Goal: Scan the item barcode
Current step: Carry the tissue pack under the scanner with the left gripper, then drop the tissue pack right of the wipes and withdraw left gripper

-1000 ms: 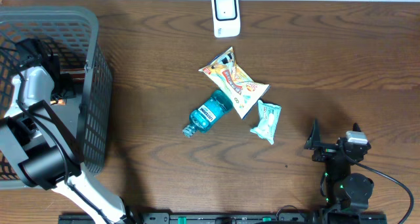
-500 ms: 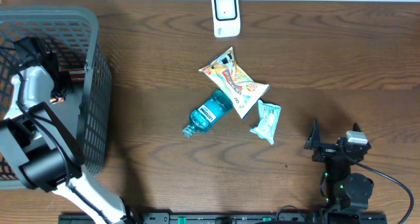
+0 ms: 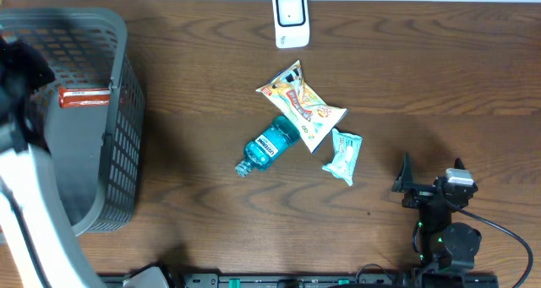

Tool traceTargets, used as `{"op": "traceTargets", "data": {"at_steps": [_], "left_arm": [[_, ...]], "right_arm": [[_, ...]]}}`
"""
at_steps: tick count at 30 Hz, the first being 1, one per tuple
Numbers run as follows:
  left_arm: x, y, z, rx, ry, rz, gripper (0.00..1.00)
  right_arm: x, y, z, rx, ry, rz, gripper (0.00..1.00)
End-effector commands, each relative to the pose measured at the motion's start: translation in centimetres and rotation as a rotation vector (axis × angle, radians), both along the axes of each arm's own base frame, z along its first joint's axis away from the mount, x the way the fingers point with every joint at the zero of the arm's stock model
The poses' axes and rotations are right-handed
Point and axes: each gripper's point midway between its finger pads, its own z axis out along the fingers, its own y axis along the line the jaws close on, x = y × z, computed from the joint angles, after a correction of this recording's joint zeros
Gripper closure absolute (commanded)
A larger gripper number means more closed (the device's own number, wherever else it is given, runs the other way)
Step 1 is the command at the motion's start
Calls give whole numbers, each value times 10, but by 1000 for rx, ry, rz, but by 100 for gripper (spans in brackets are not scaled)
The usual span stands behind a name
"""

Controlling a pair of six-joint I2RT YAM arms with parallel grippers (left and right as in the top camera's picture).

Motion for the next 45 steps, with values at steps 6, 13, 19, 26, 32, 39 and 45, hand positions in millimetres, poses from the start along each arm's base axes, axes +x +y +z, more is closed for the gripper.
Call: {"op": "traceTargets", "data": {"at_steps": [6, 13, 19, 26, 32, 39, 45], "left_arm": [[-30, -192, 97, -123, -301, -694, 93], [-33, -325, 66, -217, -194, -1079, 93], [-10, -450, -9, -245, -31, -1366, 93], [8, -549, -112, -269, 99, -1517, 93], [-12, -601, -194, -284, 246, -1596, 93], [-39, -627, -243, -274, 359, -1631, 93], [-30, -623, -246, -251, 362, -1564, 40]], "right_arm": [[0, 1, 0, 13, -1, 0, 1], [0, 1, 0, 13, -1, 0, 1], [0, 1, 0, 13, -1, 0, 1], [0, 1, 0, 13, -1, 0, 1], [0, 1, 0, 13, -1, 0, 1], [0, 1, 0, 13, -1, 0, 1], [0, 1, 0, 13, -1, 0, 1]]}}
